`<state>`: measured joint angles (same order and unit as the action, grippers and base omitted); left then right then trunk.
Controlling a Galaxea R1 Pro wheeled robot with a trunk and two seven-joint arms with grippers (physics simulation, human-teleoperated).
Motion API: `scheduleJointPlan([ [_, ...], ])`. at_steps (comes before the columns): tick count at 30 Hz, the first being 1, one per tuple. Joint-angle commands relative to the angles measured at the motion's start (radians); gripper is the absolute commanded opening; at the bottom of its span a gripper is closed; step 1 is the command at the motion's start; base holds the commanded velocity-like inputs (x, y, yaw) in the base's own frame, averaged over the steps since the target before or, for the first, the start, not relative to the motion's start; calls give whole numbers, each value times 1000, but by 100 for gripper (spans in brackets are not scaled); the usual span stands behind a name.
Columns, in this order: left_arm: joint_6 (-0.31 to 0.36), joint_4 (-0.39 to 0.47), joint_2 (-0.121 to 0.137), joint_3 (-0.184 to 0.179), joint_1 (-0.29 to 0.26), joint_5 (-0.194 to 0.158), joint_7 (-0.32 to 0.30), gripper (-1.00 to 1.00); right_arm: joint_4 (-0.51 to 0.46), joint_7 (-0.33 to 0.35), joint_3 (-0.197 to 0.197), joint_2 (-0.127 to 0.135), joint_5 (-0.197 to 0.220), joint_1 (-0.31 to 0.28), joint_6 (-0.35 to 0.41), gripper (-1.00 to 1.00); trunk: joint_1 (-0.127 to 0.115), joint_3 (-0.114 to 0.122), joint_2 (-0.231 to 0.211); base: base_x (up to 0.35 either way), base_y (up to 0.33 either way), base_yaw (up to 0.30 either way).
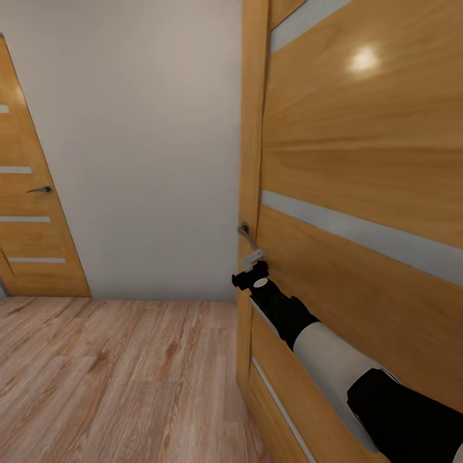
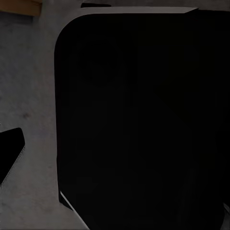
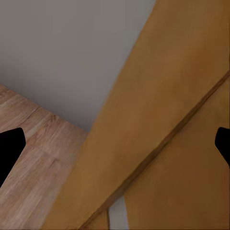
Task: Move the two storage containers from the living room to the garage. In the garage, place one container on the floor and stack the other container on top of it (either order is fine).
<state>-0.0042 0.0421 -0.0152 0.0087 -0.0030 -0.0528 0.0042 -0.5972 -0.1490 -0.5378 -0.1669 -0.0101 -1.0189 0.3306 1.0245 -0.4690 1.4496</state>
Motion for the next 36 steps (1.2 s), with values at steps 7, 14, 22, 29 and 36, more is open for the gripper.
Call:
scheduleJointPlan([
  [7,-1,1,-1,1,0,-4,0,100,-1,-9,-4,2,-11,-1,8,100,1,-1,0,59,0,0],
  [14,-2,1,-2,2,0,-4,0,100,0,-9,-3,3,-10,-1,8,100,1,-1,0,3,0,0],
  [22,-1,1,-2,2,0,-5,0,100,0,-9,-4,2,-10,-1,9,100,1,-1,0,40,0,0],
  [29,-1,1,-1,1,0,-5,0,100,0,-9,-4,1,-10,-1,8,100,1,-1,0,250,0,0],
  [36,-1,1,-2,1,0,-6,0,100,1,-9,-4,3,-11,-1,8,100,1,-1,0,98,0,0],
])
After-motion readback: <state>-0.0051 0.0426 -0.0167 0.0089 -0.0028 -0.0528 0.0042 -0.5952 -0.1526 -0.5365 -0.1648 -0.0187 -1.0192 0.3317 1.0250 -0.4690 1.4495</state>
